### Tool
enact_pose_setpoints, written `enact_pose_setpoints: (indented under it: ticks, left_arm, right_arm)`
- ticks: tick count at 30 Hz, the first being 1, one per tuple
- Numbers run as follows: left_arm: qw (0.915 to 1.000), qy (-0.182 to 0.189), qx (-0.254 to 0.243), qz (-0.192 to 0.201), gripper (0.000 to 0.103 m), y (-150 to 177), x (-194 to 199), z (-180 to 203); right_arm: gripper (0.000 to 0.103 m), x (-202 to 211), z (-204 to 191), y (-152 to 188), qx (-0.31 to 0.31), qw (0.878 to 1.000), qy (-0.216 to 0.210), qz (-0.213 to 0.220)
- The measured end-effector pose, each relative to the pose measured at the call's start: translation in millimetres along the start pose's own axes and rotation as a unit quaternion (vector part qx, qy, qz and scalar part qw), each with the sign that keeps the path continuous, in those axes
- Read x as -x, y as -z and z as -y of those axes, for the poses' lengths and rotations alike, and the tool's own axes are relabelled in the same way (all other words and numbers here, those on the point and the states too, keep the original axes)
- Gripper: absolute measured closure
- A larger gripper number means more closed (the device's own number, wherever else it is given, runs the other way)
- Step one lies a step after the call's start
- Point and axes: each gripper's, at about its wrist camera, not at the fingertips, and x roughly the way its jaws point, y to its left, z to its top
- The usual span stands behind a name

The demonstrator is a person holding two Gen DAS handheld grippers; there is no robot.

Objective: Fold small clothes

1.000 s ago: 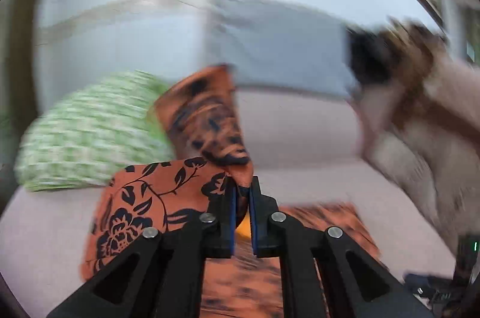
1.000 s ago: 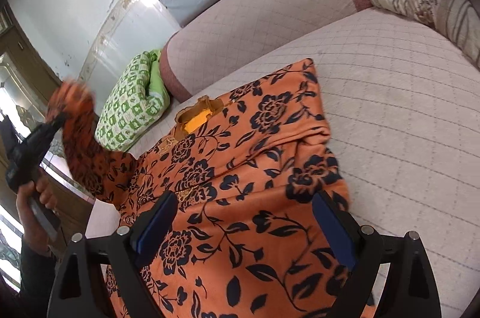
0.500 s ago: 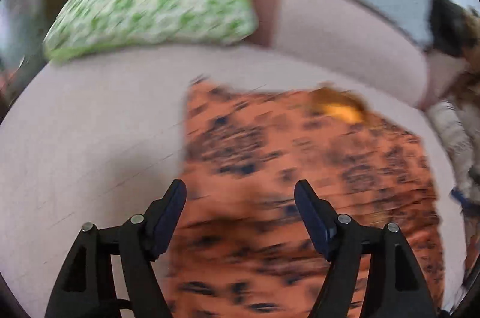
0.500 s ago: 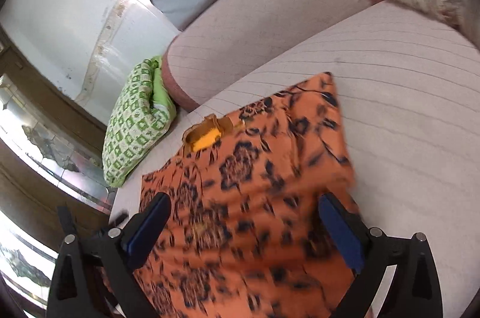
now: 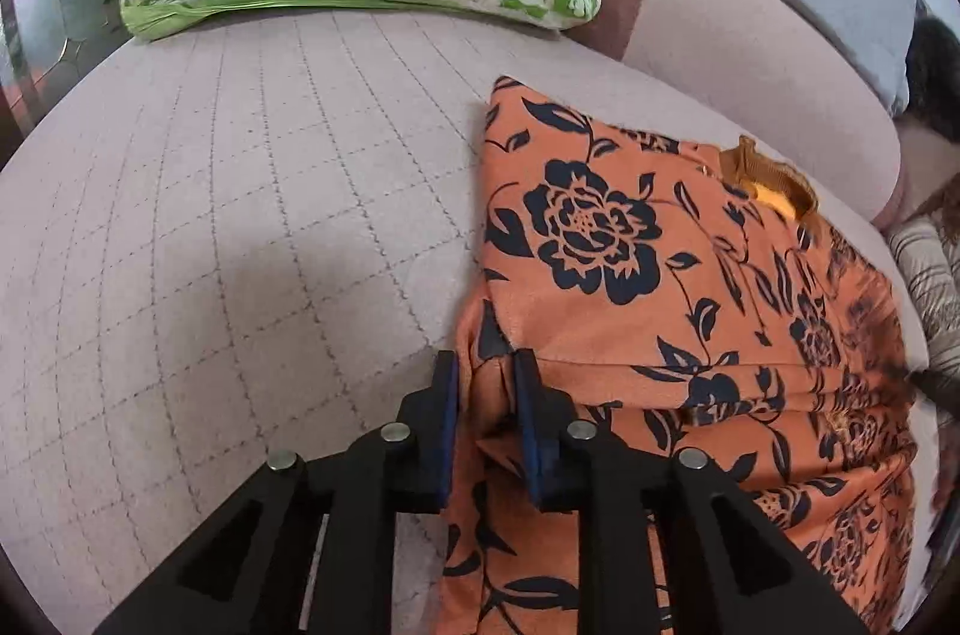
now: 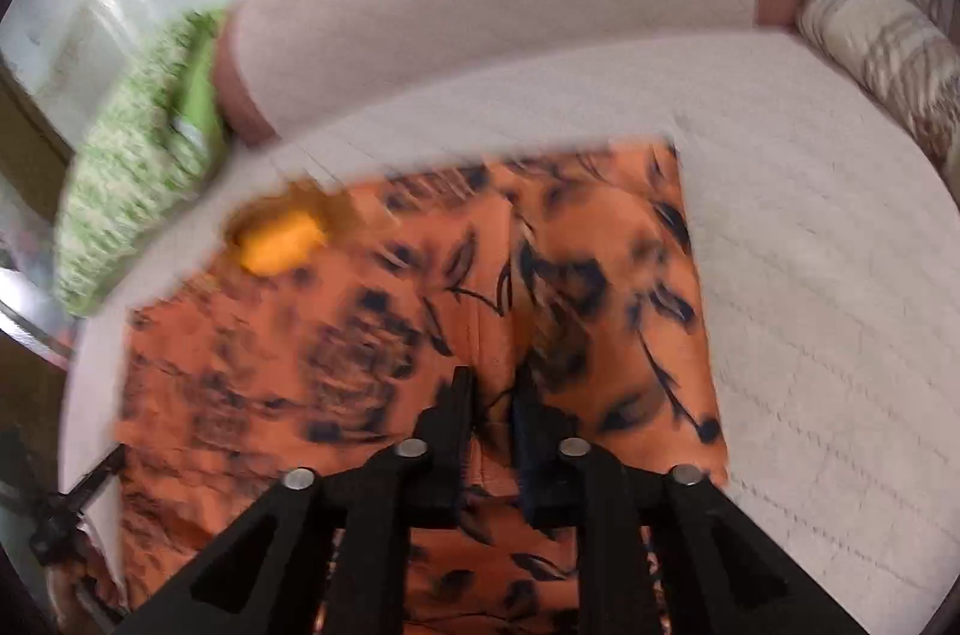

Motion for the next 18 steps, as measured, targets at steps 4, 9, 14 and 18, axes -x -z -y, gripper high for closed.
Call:
enact_pose_setpoints:
  ticks: [4, 9, 14, 18]
  left_arm:
    - [0.9983, -0.011, 0.004, 0.056, 0.058, -16.0, 36.5, -0.8]
    - [0.9971, 0.023, -0.025, 0.068, 0.055, -37.1, 31.2, 15.9]
    - [0.9981, -0.033, -0.05, 0.013, 0.039, -20.1, -23.9, 31.1]
    - [0.9974, -0.035, -0.057, 0.026, 0.039, -15.5, 14.7, 35.7]
  right_arm:
    - [0.035, 46.2, 13.6, 0.8, -0.035, 0.995, -0.036, 0.085]
    - [0.03, 56.4, -3.0, -23.8, -0.02, 0.983, -0.161, 0.092]
    - [0.017, -2.2, 14.9, -27.9, -0.055, 0.985, -0.156, 0.045]
    - [0.017, 65.9, 7.2, 0.1, -0.015, 0.986, -0.139, 0.094]
